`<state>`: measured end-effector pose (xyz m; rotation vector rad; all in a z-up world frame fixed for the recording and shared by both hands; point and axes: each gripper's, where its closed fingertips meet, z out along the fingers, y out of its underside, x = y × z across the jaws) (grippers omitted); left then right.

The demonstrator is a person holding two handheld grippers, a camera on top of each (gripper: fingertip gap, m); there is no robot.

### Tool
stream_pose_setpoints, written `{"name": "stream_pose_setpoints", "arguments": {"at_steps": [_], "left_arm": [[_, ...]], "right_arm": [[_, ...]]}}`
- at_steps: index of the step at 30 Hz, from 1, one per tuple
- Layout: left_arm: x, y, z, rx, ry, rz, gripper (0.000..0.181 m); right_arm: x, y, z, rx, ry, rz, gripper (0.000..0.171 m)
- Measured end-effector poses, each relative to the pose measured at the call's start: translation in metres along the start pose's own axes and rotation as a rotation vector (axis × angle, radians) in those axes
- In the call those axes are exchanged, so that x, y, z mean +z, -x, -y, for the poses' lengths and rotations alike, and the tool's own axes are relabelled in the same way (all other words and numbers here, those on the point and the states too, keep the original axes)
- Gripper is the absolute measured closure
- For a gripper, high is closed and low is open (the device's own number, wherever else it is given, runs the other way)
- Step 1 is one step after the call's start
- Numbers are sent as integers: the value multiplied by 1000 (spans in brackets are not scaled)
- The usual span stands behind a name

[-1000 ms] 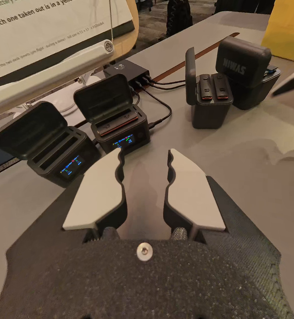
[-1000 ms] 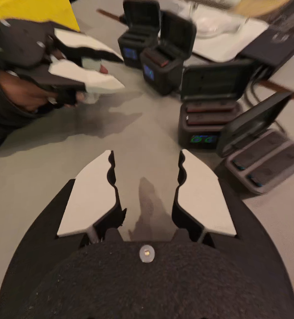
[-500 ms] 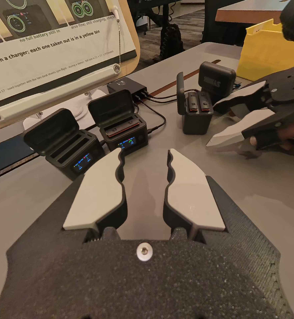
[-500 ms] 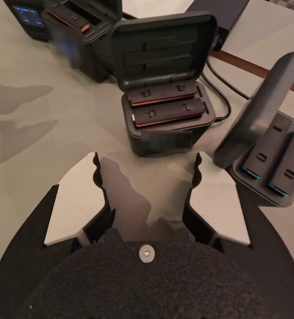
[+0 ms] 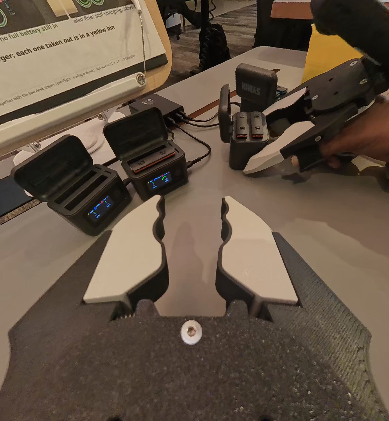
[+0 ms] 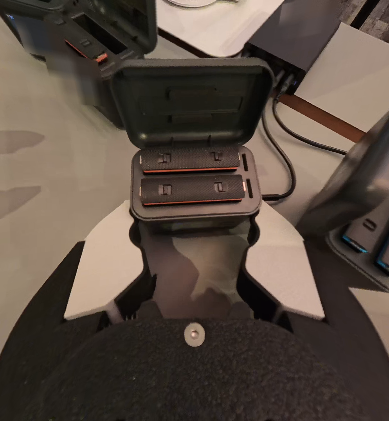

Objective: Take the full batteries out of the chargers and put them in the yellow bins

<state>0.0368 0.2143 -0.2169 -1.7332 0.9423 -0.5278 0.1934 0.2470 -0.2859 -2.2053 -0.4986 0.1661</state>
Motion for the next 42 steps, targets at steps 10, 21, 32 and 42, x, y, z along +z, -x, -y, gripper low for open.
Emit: {"name": "stream_pose_setpoints", "arguments": {"at_steps": [10, 21, 32, 42], "left_arm": [[5, 8, -12, 6, 40, 14, 135], [8, 10, -23, 22, 84, 13, 137], [10, 9, -29, 41, 103, 1, 140], [9, 13, -27, 39, 98, 1, 142]], "right_arm": [[-6, 74, 2, -25, 10, 153, 73], [-4, 95, 4, -212, 9, 195, 72], [-1, 82, 29, -718, 123, 342, 55], [21, 95, 28, -448, 189, 378, 72]]}}
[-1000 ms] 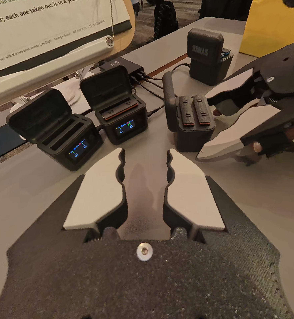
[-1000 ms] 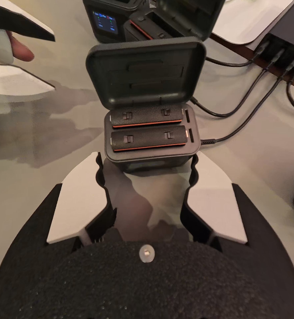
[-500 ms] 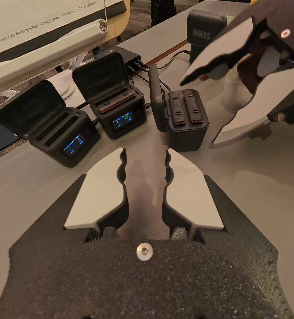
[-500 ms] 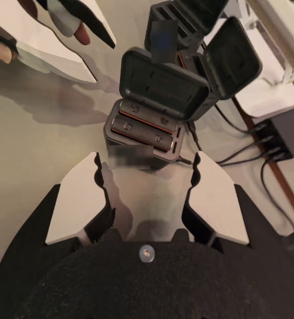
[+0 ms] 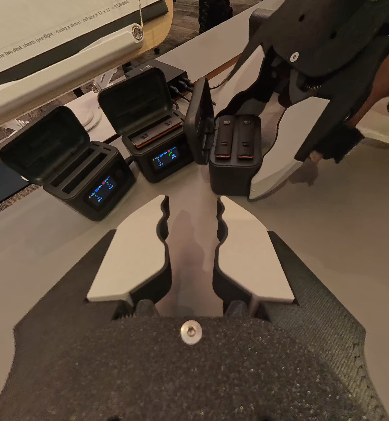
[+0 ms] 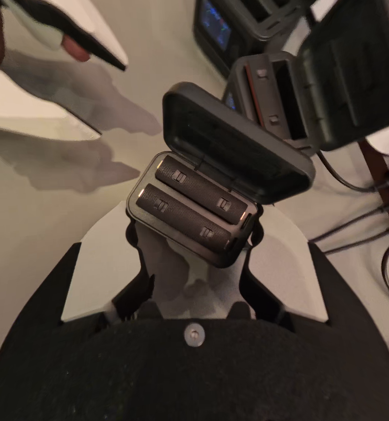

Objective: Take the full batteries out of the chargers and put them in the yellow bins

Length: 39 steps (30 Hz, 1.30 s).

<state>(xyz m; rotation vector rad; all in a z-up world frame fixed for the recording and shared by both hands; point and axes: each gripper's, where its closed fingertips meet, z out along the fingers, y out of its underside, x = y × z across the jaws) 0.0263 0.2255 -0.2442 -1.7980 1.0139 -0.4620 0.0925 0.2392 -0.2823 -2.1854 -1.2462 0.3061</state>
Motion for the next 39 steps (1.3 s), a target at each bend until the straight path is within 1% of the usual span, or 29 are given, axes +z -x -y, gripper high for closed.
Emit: {"name": "stream_pose_setpoints", "arguments": {"at_steps": [6, 9, 12, 15, 17, 21, 25, 28, 31, 33, 36, 37, 39], "left_arm": [[1, 0, -1, 6, 5, 3, 142], [2, -1, -3, 6, 12, 0, 143], [3, -2, -5, 11, 18, 0, 143], [2, -1, -4, 11, 15, 3, 143], [3, -1, -5, 9, 17, 2, 143], [4, -2, -7, 13, 25, 2, 143], [6, -3, -9, 19, 34, 0, 143], [9, -7, -12, 26, 42, -10, 143], [13, -11, -12, 41, 45, -21, 140], [16, -13, -10, 44, 47, -27, 135], [27, -16, -14, 33, 104, -57, 125], [31, -16, -16, 29, 124, -65, 123], [39, -18, -13, 34, 133, -89, 123]], "right_arm": [[-5, -30, -8, 382, -13, -300, 73], [-4, -35, -6, 448, -16, -383, 73], [-3, -34, -2, 459, -31, -408, 72], [-12, -32, 4, 458, -84, -393, 66], [-25, -27, 9, 469, -124, -362, 63], [-66, -22, 14, 445, -244, -364, 65], [-90, -7, -1, 454, -303, -382, 80], [-89, 16, -13, 457, -319, -376, 97], [-82, 39, -21, 460, -340, -347, 127], [-81, 47, -23, 461, -361, -356, 146], [-83, 50, -24, 479, -385, -353, 166], [-83, 50, -25, 482, -389, -354, 171], [-79, 51, -27, 481, -384, -354, 171]]}}
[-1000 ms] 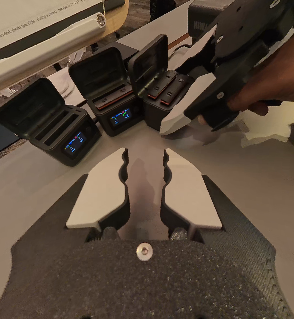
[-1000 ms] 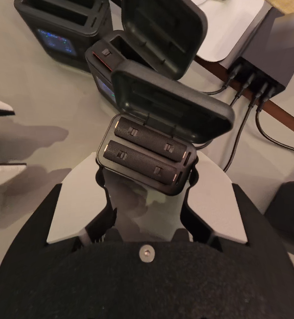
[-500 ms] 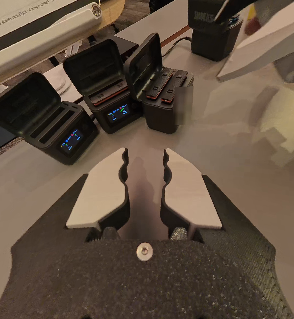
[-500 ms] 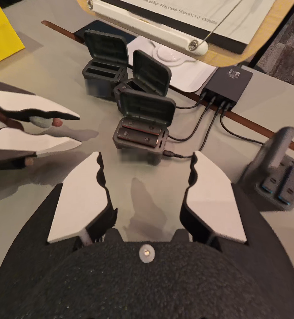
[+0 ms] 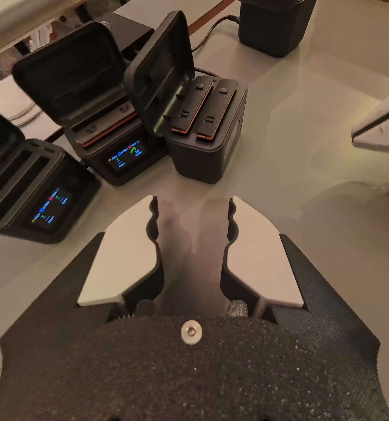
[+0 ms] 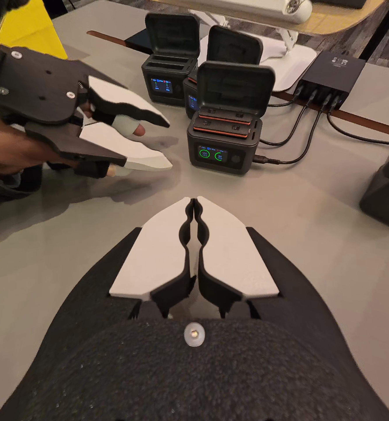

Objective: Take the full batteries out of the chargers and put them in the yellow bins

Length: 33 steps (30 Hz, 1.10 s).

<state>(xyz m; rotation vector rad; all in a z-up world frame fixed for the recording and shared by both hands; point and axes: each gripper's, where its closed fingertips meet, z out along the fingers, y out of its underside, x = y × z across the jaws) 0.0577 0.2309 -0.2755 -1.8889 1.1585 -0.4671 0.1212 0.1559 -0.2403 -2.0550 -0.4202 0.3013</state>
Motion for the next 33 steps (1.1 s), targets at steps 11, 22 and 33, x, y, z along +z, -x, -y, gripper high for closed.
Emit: {"name": "stream_pose_setpoints", "arguments": {"at_steps": [11, 22, 33], "left_arm": [[40, -9, 15, 24, 64, -178, 122], [43, -9, 18, 49, 57, -199, 125], [37, -5, 17, 217, 12, -123, 126]], "right_arm": [[3, 2, -5, -12, 9, 12, 171], [5, -6, 5, -69, -28, 3, 171], [42, -11, 52, -729, 77, 277, 152]]}}
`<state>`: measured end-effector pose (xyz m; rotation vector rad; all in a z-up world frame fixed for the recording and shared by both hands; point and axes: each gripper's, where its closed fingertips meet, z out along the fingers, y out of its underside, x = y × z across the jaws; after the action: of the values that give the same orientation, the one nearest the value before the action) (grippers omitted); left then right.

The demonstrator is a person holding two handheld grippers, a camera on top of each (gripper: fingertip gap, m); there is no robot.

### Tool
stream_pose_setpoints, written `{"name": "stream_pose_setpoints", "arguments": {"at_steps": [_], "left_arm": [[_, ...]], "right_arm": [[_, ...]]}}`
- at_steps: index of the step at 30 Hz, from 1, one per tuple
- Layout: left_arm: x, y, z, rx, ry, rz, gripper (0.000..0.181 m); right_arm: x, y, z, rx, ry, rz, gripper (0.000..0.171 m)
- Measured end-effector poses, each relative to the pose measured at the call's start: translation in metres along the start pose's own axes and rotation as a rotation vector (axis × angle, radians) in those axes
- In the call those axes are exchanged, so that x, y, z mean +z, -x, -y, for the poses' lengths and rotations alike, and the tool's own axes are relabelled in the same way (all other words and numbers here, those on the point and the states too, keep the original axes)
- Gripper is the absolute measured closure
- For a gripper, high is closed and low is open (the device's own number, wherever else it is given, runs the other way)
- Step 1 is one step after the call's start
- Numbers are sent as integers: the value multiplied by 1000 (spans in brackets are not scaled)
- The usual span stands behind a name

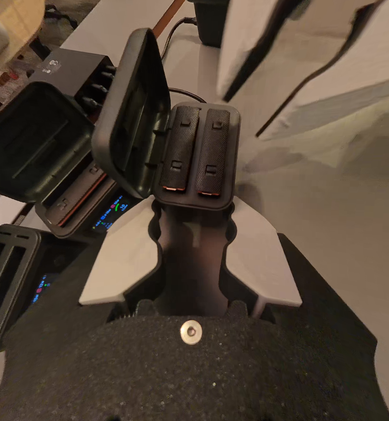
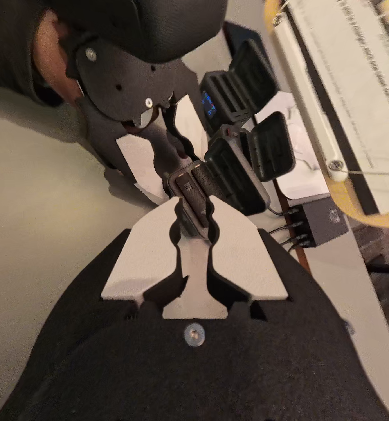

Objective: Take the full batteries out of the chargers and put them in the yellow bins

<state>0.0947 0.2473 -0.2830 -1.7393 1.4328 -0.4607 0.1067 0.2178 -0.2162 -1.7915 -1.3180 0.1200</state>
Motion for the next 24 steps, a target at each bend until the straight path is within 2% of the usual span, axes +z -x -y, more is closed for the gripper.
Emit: {"name": "stream_pose_setpoints", "arguments": {"at_steps": [5, 10, 19, 24], "left_arm": [[-1, 0, 2, 53, -17, 27, 126], [-3, 0, 2, 74, -13, 63, 126], [-5, -4, -3, -82, 39, 112, 126], [-6, -5, -5, -162, 61, 133, 126]], "right_arm": [[17, -10, -6, -158, 125, 97, 151], [22, -13, -5, -154, 196, 118, 138], [30, -16, -8, 443, 218, -21, 106], [36, -14, -10, 648, 195, -135, 102]]}}
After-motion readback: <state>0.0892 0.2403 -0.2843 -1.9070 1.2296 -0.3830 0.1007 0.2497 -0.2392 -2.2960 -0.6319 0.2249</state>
